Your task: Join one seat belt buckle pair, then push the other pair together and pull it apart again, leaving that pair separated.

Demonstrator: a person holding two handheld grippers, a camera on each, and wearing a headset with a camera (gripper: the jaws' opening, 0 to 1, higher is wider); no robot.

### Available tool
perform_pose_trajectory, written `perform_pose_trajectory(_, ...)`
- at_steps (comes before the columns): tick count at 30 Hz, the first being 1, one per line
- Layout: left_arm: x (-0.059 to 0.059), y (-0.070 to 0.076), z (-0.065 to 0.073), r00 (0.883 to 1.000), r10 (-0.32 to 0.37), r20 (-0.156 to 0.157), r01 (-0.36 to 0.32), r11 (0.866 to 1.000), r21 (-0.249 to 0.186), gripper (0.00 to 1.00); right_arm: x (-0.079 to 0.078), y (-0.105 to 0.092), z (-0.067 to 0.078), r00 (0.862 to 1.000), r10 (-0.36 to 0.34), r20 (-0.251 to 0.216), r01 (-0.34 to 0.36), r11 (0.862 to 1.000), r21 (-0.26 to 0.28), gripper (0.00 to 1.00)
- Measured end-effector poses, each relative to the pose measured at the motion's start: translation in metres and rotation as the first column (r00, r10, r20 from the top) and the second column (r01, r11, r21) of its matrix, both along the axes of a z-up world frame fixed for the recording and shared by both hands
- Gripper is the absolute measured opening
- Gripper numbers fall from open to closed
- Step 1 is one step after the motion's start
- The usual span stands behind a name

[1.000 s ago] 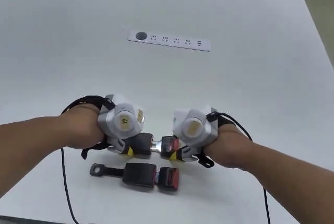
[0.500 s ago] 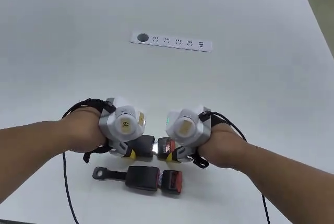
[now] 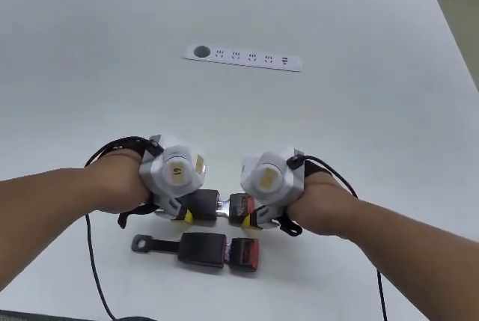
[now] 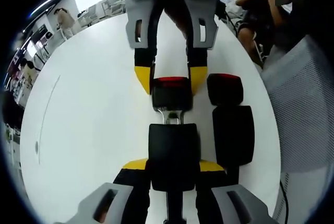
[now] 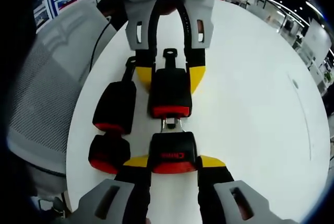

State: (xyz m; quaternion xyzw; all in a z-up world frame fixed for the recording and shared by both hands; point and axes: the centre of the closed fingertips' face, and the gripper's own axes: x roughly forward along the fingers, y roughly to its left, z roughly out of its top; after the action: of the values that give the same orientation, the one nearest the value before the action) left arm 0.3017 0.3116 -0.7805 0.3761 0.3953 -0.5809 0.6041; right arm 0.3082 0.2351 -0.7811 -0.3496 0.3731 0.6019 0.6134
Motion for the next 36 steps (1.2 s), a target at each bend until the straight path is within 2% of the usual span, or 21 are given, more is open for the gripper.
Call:
perform_pose_trajectory(1, -0.001, -0.001, 0.001, 1.0, -0.004, 0.001, 0.004, 1.0, 0.003, 0.33, 0.0, 0.0, 0.0, 1.0, -0.011, -0.008, 0.011, 1.0, 0.007, 0.31)
perform_pose_trajectory(4, -0.002, -0.002, 0.002, 1.0, -0.012, 0.001, 0.012, 1.0, 0.008, 0.33, -0.001, 0.0, -0.002, 1.0, 0.018, 0.018, -0.018, 1.0, 0.01, 0.31)
perform_pose_trajectory(7, -0.001, -0.002, 0.002, 1.0, -0.011, 0.002, 0.011, 1.0, 0.015, 0.33, -0.001, -0.002, -0.001, 1.0, 0.015, 0.013, -0.015, 1.0, 0.014, 0.32)
perform_pose_trajectory(12, 0.0, -0.001, 0.0, 1.0, -0.007, 0.004, 0.007, 1.0, 0.023, 0.33, -0.002, -0.026, -0.002, 1.0, 0.015, 0.024, -0.015, 1.0, 0.003, 0.32)
perform_pose_trajectory(19, 0.0, -0.001, 0.0, 1.0, -0.006, 0.003, 0.006, 1.0, 0.028, 0.34, -0.002, -0.075, -0.004, 0.999, -0.039, 0.025, 0.04, 0.999, -0.033, 0.32)
perform_pose_trajectory(24, 0.002, 0.001, -0.001, 1.0, -0.006, 0.002, 0.006, 0.999, 0.034, 0.34, -0.005, -0.1, -0.004, 0.998, -0.059, 0.022, 0.06, 0.997, -0.051, 0.32)
perform_pose_trajectory(30, 0.003, 0.001, -0.002, 1.0, 0.002, 0.001, -0.002, 1.0, 0.031, 0.34, -0.004, -0.12, -0.005, 0.997, -0.072, 0.025, 0.074, 0.993, -0.087, 0.32)
perform_pose_trajectory(34, 0.005, 0.004, -0.004, 1.0, 0.024, 0.003, -0.024, 0.999, 0.033, 0.34, -0.004, -0.126, -0.007, 0.996, -0.086, 0.022, 0.088, 0.991, -0.097, 0.33)
perform_pose_trajectory(36, 0.005, 0.005, -0.003, 0.999, 0.036, 0.006, -0.036, 0.999, 0.031, 0.34, -0.001, -0.126, -0.006, 0.994, -0.104, 0.038, 0.107, 0.989, -0.101, 0.37)
